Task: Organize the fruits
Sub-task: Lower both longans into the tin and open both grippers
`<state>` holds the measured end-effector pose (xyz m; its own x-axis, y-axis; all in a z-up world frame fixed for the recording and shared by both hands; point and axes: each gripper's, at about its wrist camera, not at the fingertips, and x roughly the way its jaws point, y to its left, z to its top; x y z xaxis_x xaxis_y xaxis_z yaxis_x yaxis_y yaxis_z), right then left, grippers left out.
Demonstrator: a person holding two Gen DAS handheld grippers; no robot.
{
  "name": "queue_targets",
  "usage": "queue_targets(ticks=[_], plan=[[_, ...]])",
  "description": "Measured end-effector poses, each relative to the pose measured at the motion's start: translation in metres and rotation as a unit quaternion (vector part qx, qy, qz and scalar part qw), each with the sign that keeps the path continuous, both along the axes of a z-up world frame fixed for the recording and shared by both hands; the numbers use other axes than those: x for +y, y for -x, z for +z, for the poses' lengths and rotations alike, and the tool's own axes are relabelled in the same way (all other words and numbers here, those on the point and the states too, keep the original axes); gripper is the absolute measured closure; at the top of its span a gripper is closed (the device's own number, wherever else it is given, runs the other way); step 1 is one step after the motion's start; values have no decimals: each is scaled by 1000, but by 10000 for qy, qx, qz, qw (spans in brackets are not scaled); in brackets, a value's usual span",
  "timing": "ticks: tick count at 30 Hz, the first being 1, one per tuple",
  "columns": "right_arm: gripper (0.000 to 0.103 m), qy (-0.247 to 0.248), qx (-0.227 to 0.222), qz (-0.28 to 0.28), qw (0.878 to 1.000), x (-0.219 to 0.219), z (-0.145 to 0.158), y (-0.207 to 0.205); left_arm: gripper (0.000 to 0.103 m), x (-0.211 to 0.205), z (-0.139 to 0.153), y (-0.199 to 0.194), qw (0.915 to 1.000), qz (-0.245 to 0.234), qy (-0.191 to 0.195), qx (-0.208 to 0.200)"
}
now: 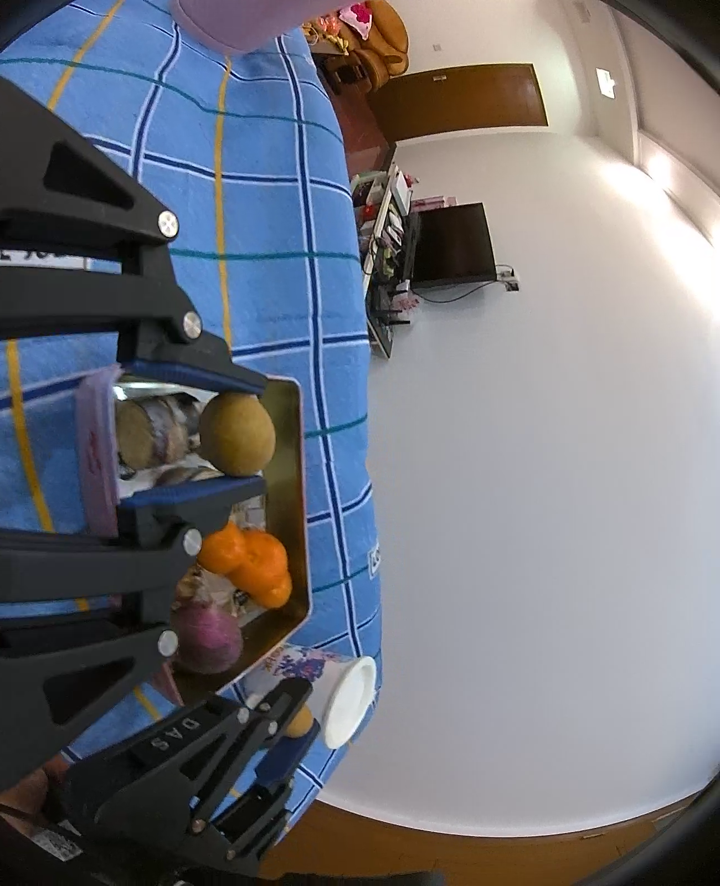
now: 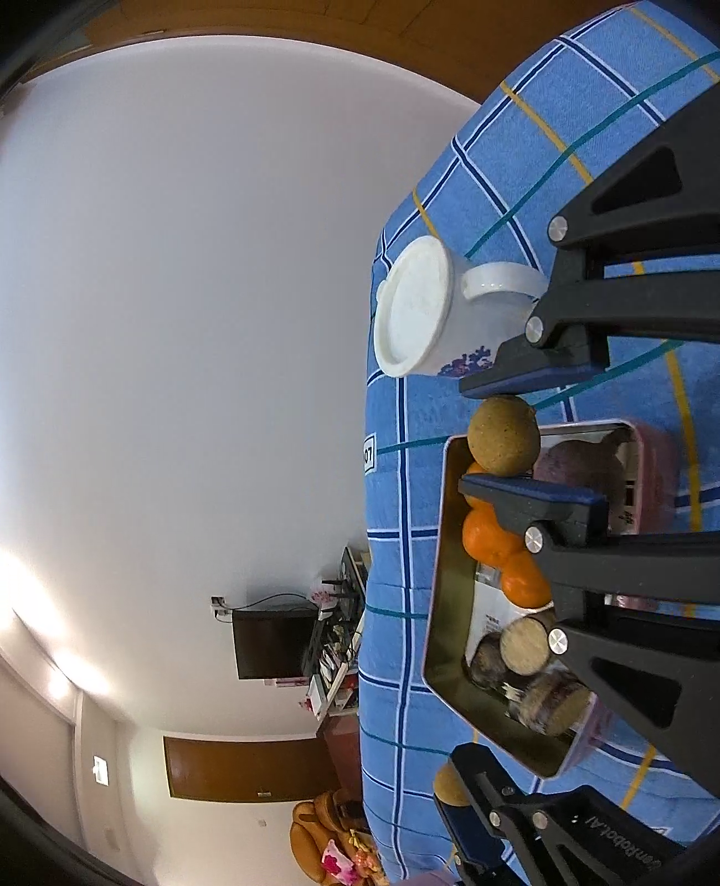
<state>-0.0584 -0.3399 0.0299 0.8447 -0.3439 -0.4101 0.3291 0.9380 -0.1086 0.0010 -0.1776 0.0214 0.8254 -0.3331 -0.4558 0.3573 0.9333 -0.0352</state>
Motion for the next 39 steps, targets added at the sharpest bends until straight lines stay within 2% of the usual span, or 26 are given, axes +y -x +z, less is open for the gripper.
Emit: queue_targets(ticks=[6,11,15,23,27,33,39], plan=[[73,-255,294,69,9992,-8,-5,-28,71,-10,-1,-18,9998,-28,103,150],[73,-642,599,215,9959,-13,-18,-46,72,-17,-8,-29,9997,13,21,258],[73,-724,622,269,9951,-16,-20,-53,72,-20,-14,-36,9994,8,26,351],[73,-1213,816,773,9862,-16,-30,-74,72,-20,-21,-47,9990,97,-42,445],[73,-1197,1019,993,9826,-6,-35,-86,72,-20,-25,-52,9983,127,-74,564],[72,-991,1024,1069,9840,3,-36,-91,72,-18,-27,-59,9974,214,-55,681],[67,-968,1004,1200,9829,7,-36,-91,71,-16,-27,-59,9974,290,-55,657]])
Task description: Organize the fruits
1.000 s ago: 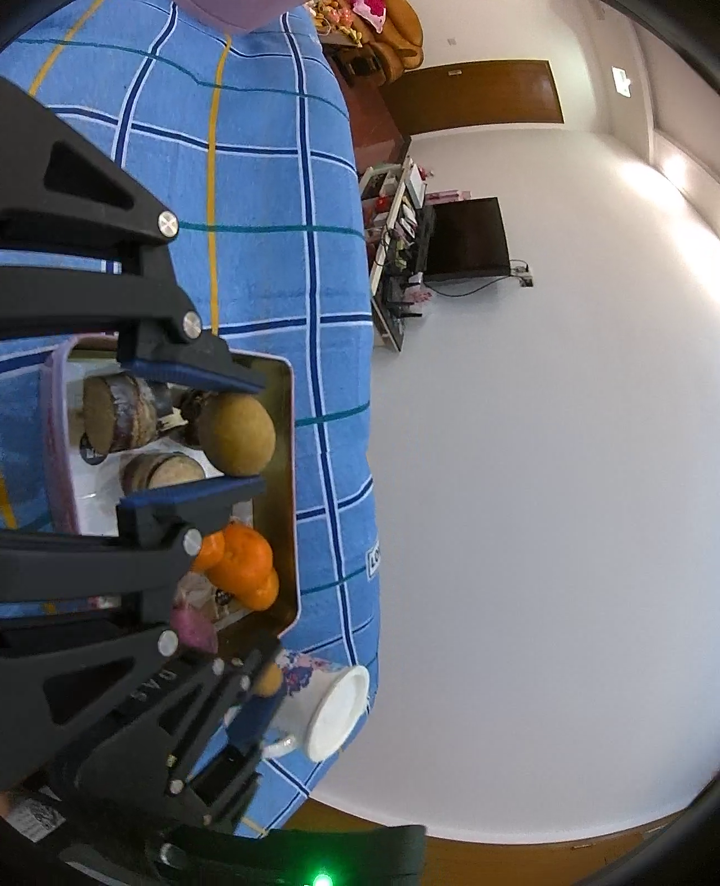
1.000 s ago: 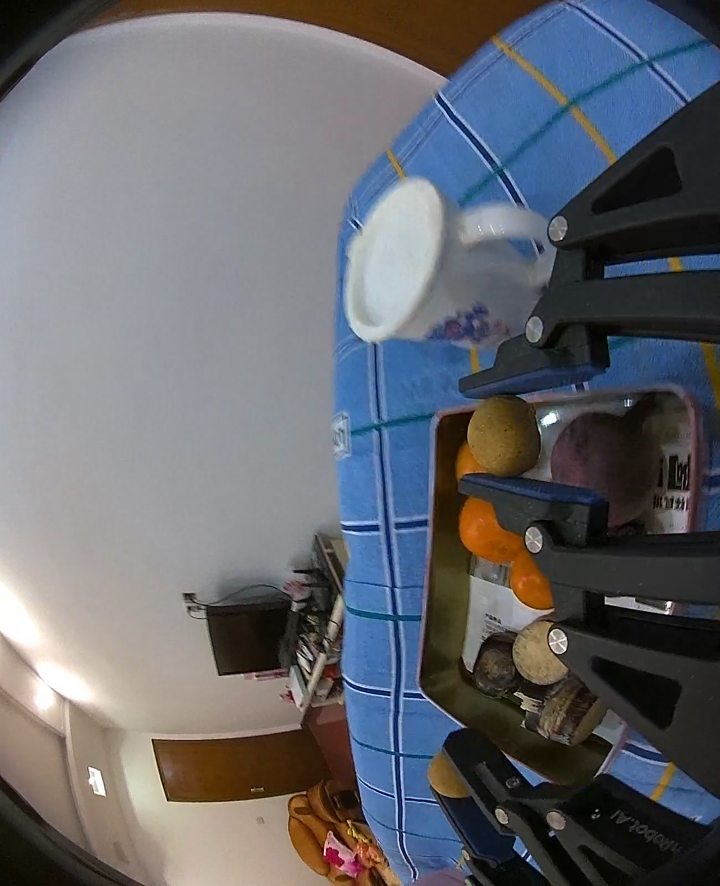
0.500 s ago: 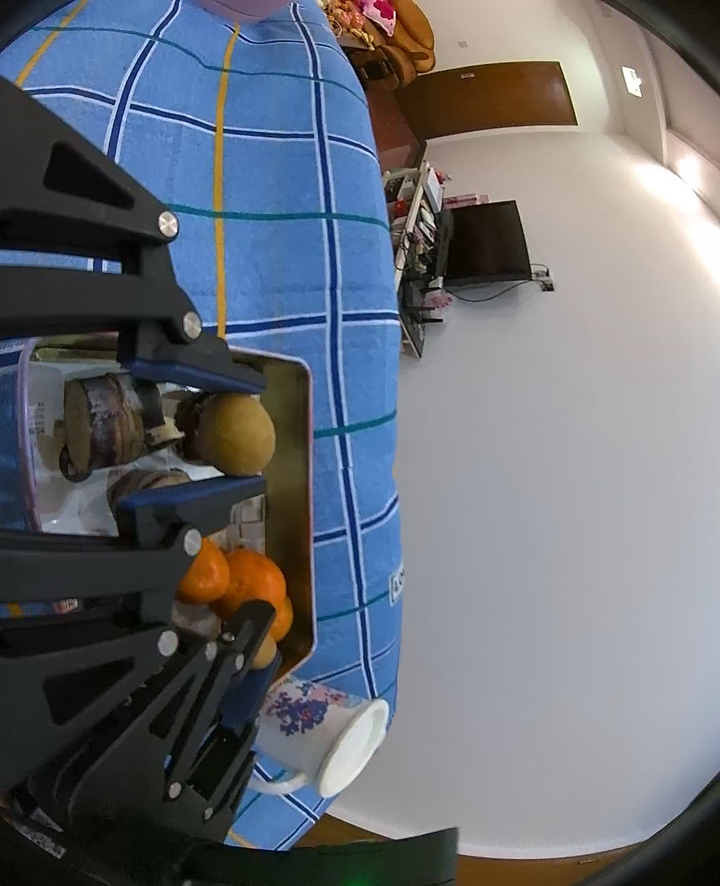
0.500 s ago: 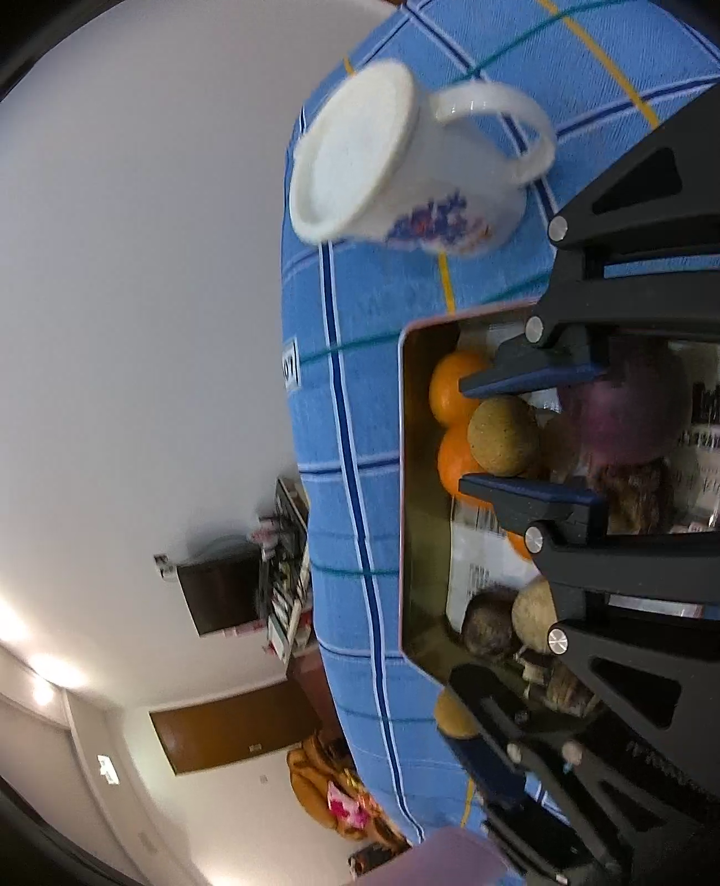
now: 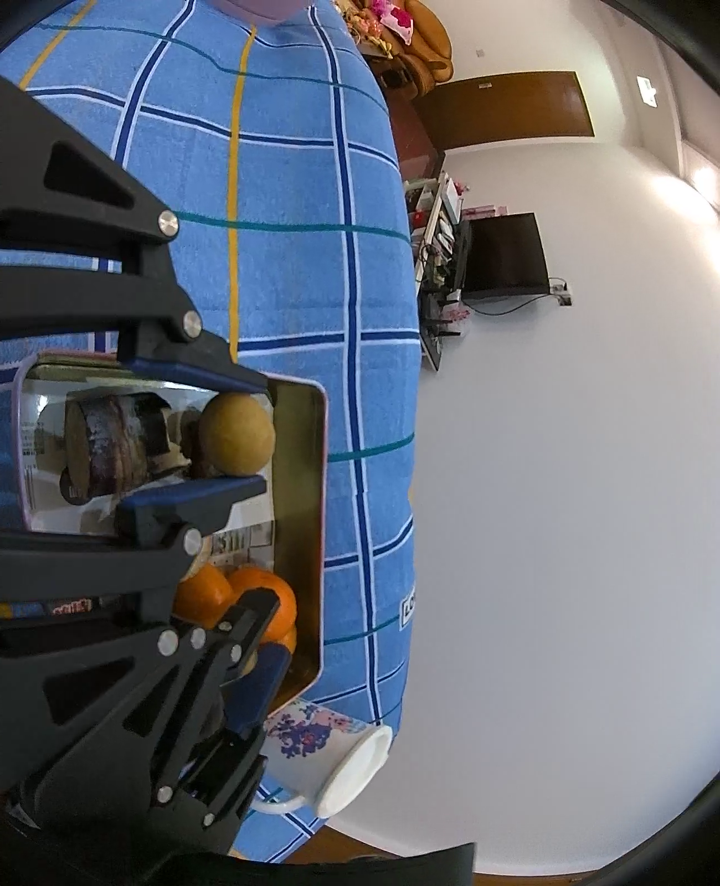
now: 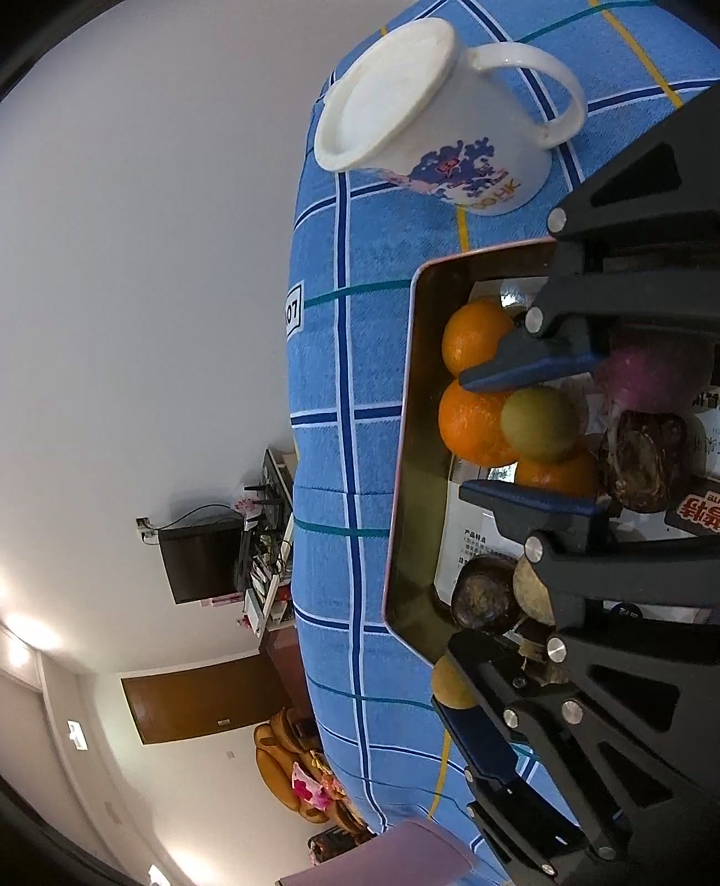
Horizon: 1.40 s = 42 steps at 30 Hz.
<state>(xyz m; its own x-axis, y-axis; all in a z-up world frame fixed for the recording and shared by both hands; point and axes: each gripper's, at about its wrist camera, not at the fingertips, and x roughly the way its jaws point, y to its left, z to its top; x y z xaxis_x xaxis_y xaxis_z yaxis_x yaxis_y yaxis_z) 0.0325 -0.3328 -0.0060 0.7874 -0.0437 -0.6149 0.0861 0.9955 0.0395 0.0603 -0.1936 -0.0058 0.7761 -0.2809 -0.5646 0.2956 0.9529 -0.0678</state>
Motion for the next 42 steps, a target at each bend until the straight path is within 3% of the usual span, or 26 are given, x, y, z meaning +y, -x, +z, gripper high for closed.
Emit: queue_targets(ticks=[4,16,19,20,23,25,33,42], plan=[[65,-112,-36,64,9999,-3,1,3,63,4,1,4,9999,103,-10,-103],[66,-374,-304,193,9987,-12,7,15,24,23,6,12,9973,596,-26,-431],[65,-355,-358,172,9986,-13,8,18,4,31,8,15,9950,826,-57,-557],[57,-318,-393,128,9986,-13,9,19,0,34,9,16,9936,940,-32,-625],[30,-128,-535,-93,9984,-12,13,25,0,44,13,19,9918,1028,118,-753],[24,-41,-690,-202,9974,-12,17,30,0,48,14,21,9913,1029,130,-806],[21,609,-1044,-406,9918,6,25,43,0,51,11,30,9895,1081,-94,-957],[19,874,-1257,-541,9867,14,27,51,0,56,13,38,9874,1117,-141,-1111]])
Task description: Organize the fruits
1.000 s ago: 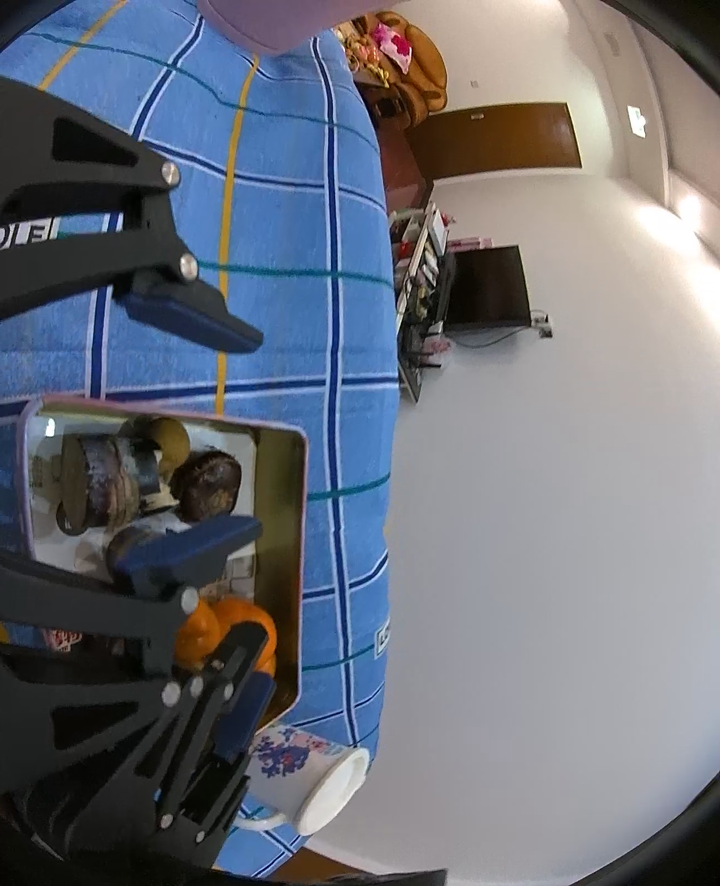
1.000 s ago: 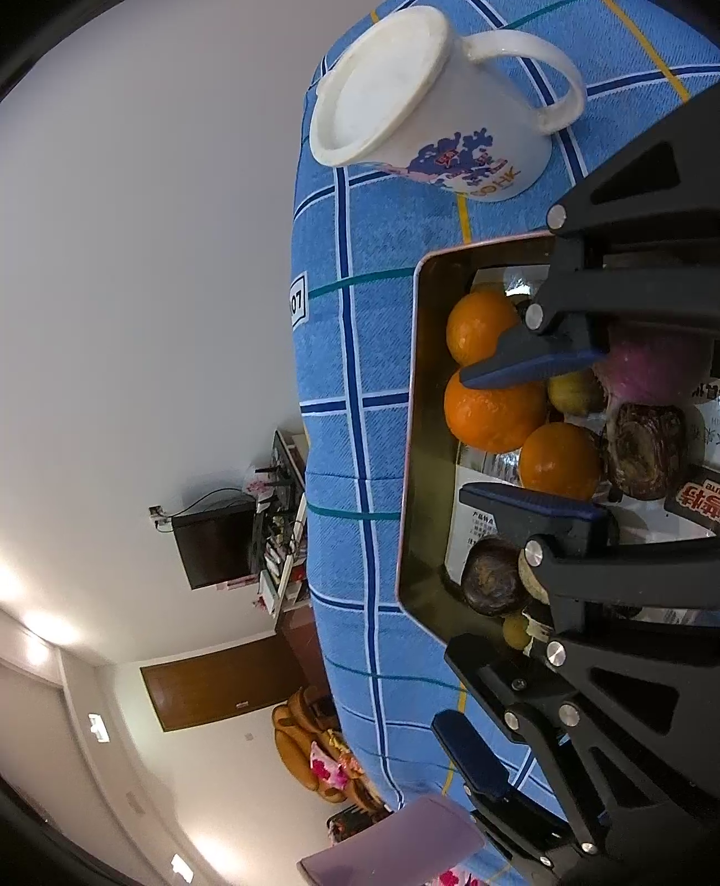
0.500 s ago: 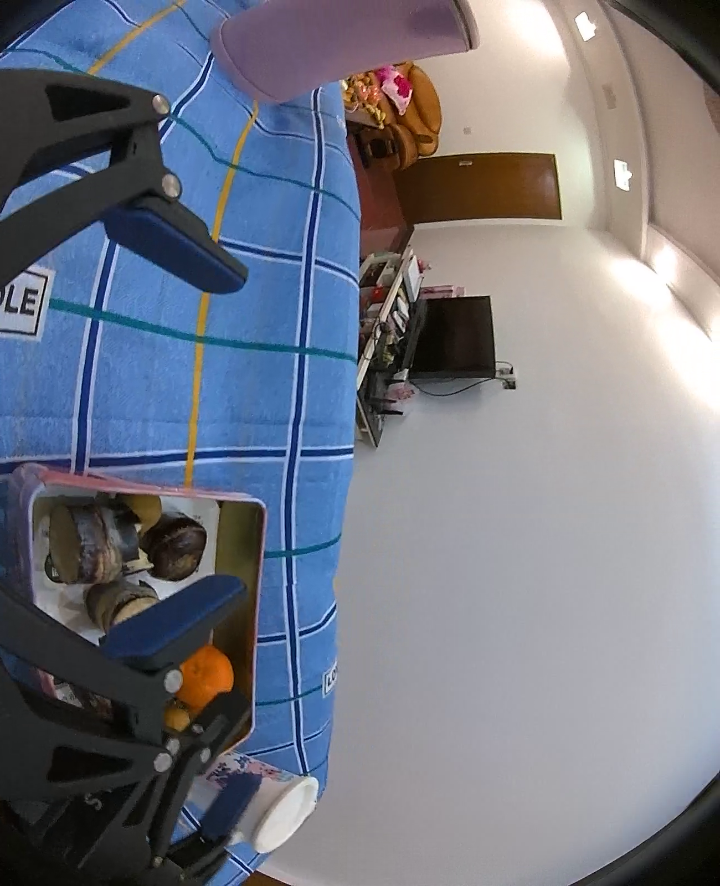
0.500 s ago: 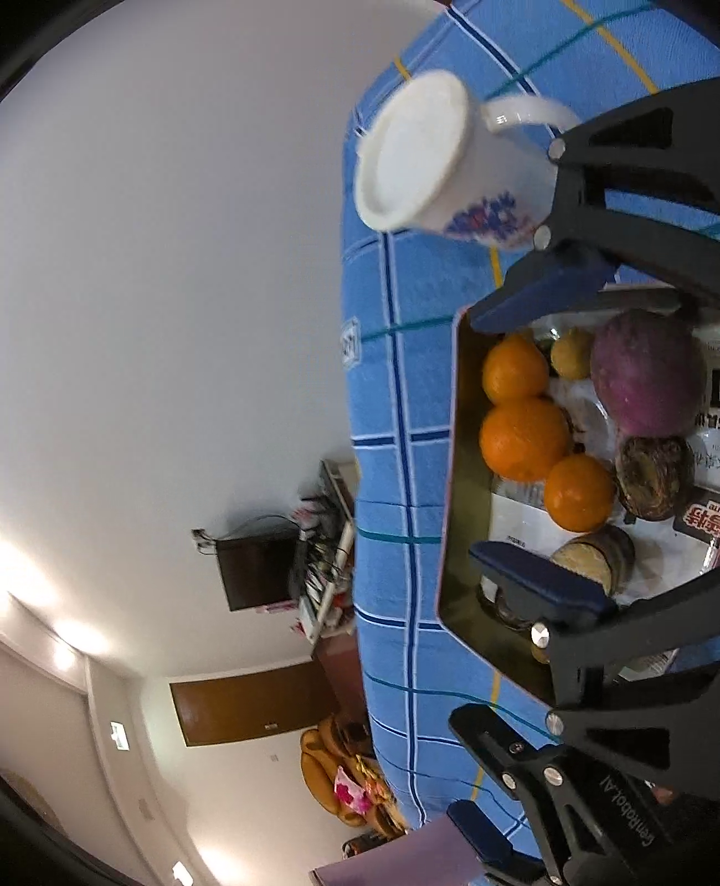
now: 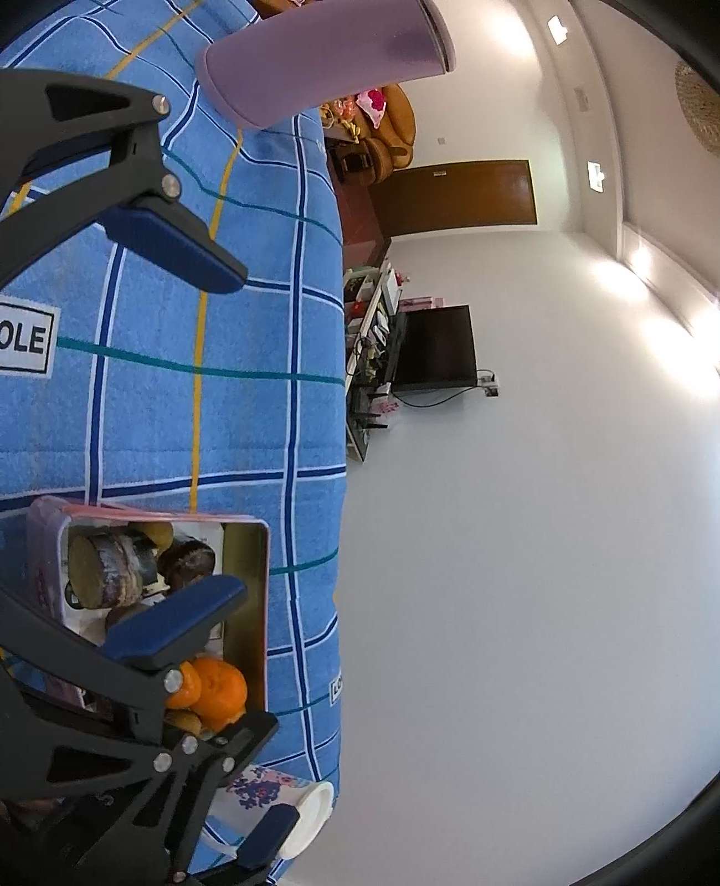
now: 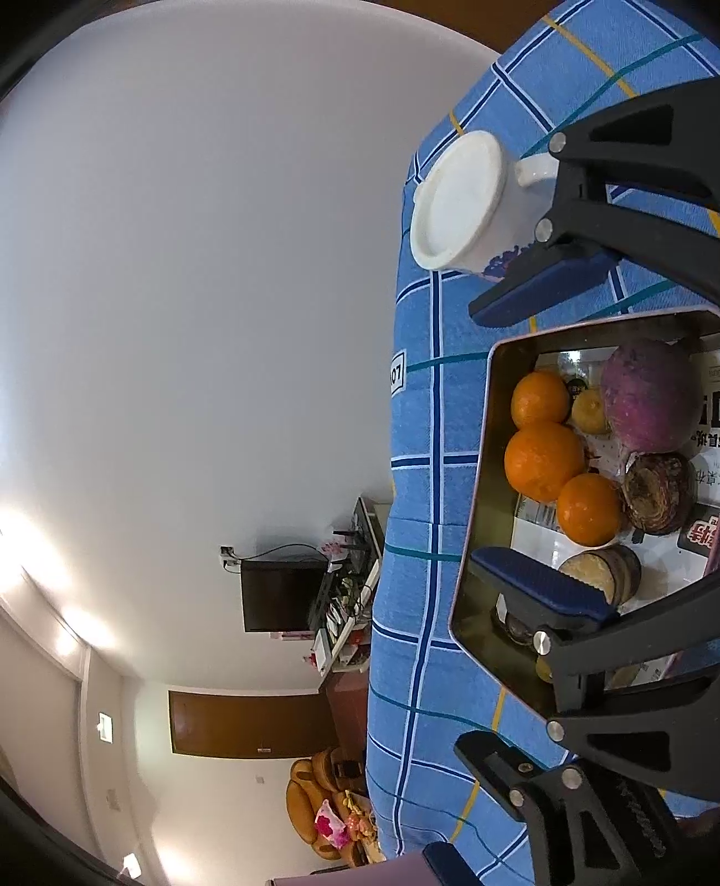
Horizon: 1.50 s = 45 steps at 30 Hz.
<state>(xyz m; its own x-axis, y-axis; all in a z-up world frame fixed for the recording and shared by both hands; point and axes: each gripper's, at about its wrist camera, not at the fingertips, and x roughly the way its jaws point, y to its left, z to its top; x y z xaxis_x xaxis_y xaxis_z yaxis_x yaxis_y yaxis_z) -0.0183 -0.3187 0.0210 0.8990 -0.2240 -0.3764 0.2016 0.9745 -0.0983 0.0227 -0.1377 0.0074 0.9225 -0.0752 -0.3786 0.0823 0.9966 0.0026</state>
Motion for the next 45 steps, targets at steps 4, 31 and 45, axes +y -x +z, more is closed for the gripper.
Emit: queue_targets(ticks=[4,31,45], plan=[[19,-59,-10,-33,10000,-2,0,2,0,0,-1,5,10000,30,23,10],[17,-109,-121,-102,9998,4,1,29,0,5,0,28,10000,-72,20,6],[17,-74,-206,-163,9996,7,3,38,0,11,2,42,9998,-160,37,-75]])
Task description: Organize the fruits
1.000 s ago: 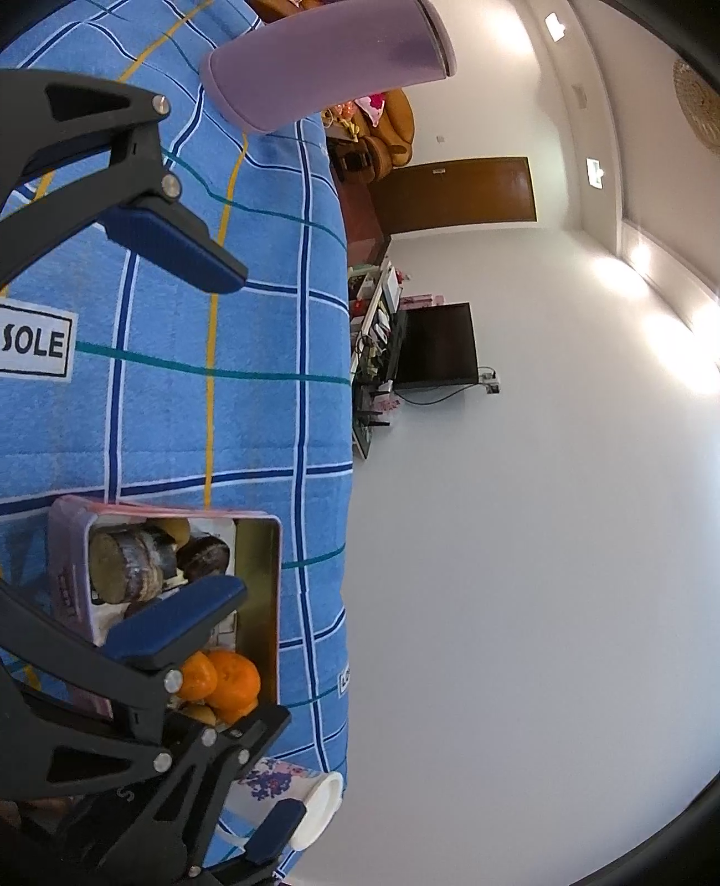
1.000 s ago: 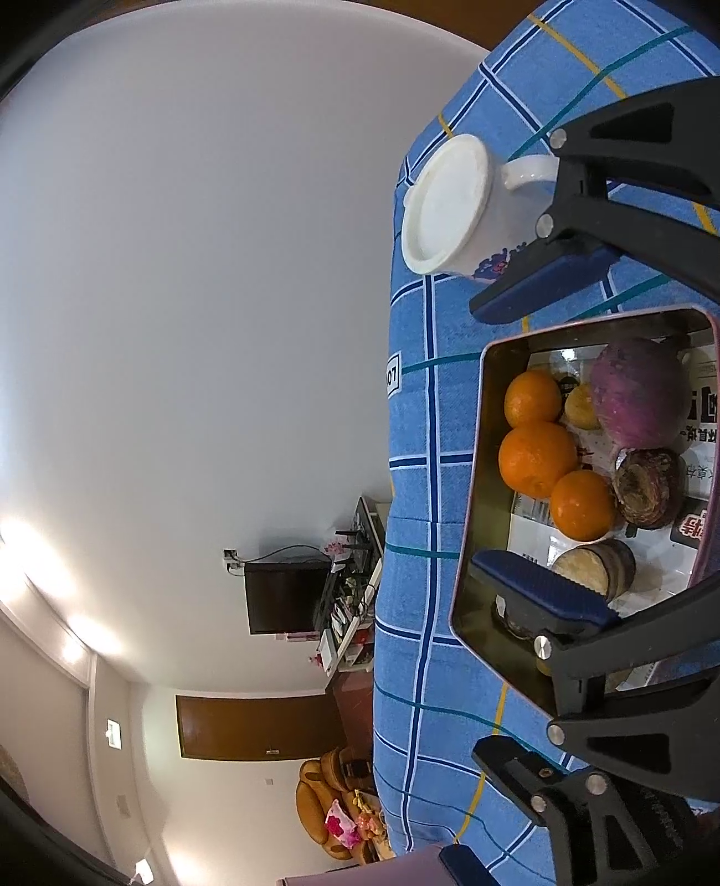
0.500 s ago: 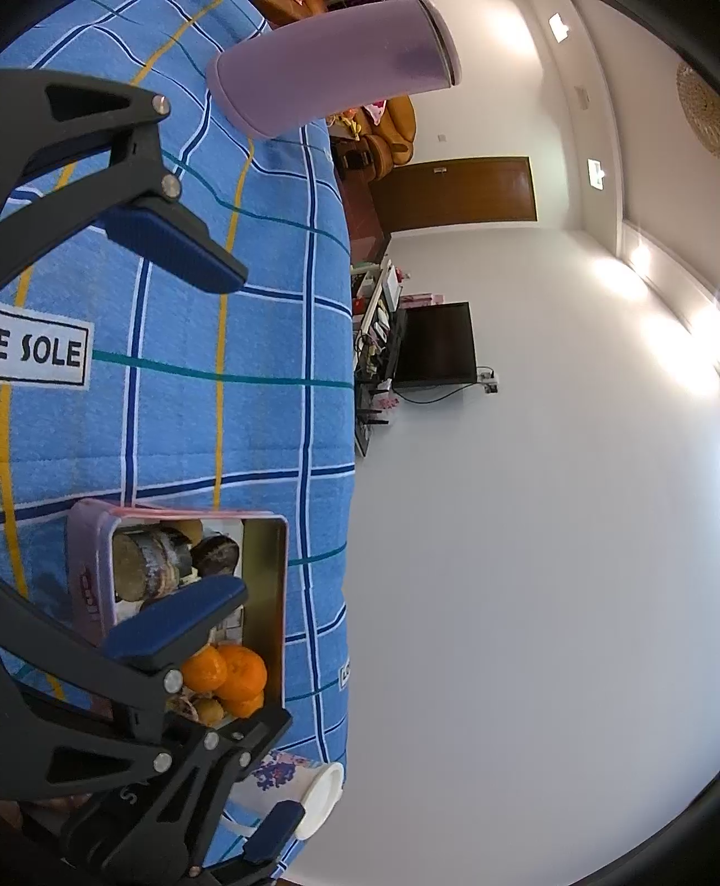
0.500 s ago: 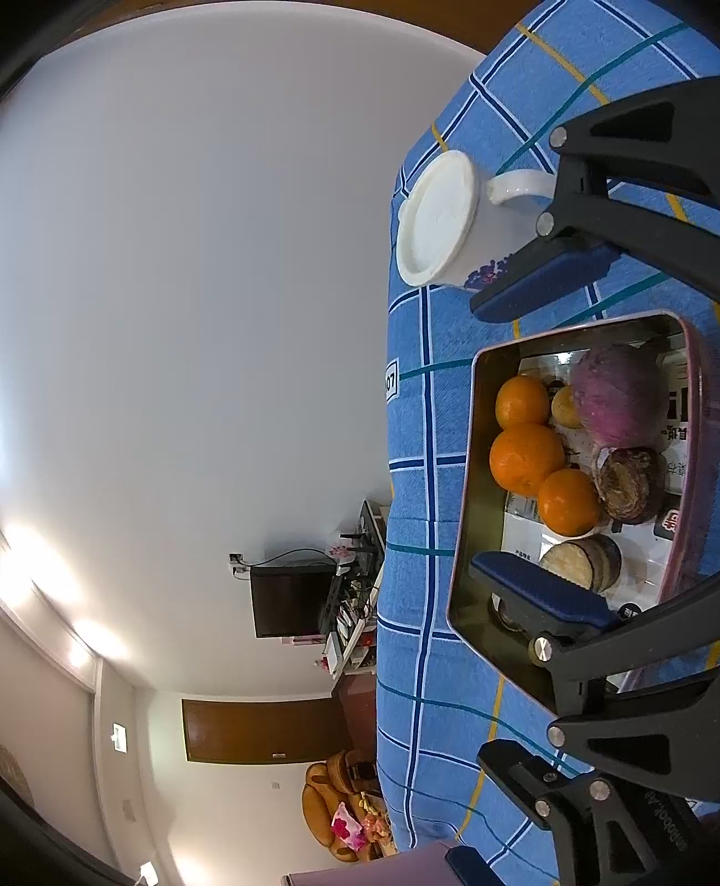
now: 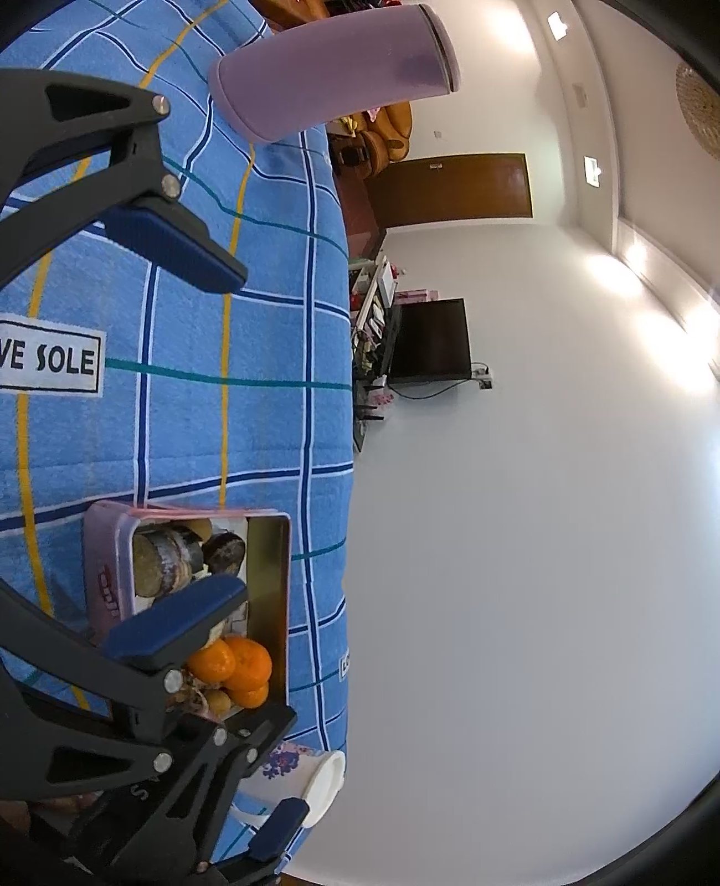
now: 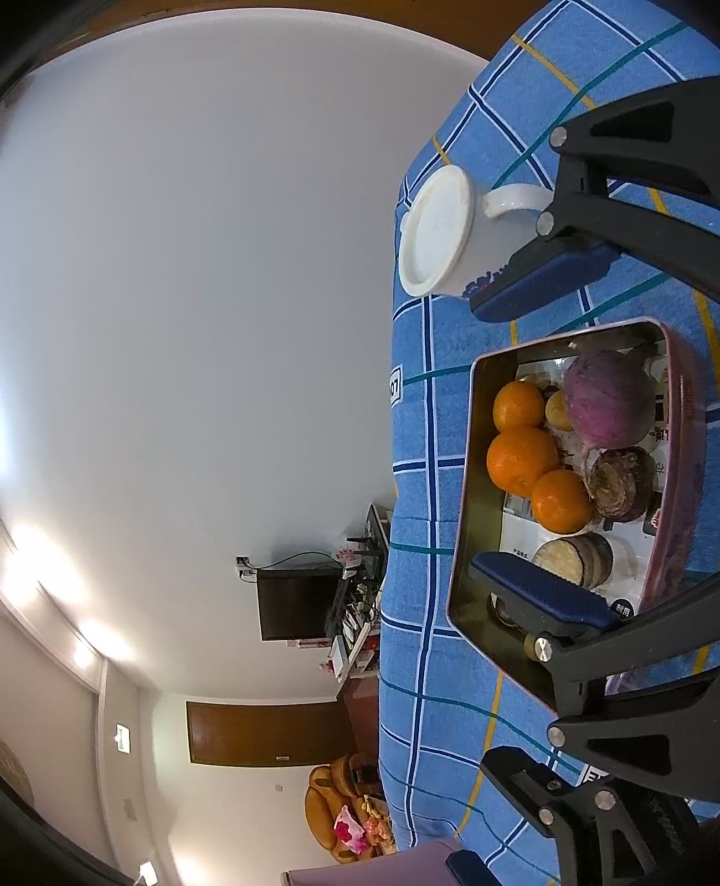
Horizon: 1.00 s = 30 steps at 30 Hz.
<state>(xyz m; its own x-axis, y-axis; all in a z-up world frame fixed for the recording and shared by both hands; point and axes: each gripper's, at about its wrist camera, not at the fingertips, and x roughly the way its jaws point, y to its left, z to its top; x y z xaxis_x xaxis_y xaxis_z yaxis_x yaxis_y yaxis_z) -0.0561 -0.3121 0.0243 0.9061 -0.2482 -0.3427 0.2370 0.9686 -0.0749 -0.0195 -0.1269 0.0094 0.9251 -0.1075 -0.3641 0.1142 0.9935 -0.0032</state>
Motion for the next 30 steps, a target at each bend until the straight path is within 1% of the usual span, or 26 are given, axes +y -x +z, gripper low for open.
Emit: queue_targets(ticks=[8,18,23,30], plan=[[17,-26,-31,-27,10000,1,0,10,0,5,1,12,9999,-81,47,-47],[17,37,-119,-40,9999,4,1,39,0,7,2,30,9996,-251,47,-148],[17,52,-167,-50,9998,4,2,50,0,8,2,34,9995,-273,58,-152],[17,91,-189,-44,9998,5,3,53,0,7,3,34,9995,-287,45,-145]])
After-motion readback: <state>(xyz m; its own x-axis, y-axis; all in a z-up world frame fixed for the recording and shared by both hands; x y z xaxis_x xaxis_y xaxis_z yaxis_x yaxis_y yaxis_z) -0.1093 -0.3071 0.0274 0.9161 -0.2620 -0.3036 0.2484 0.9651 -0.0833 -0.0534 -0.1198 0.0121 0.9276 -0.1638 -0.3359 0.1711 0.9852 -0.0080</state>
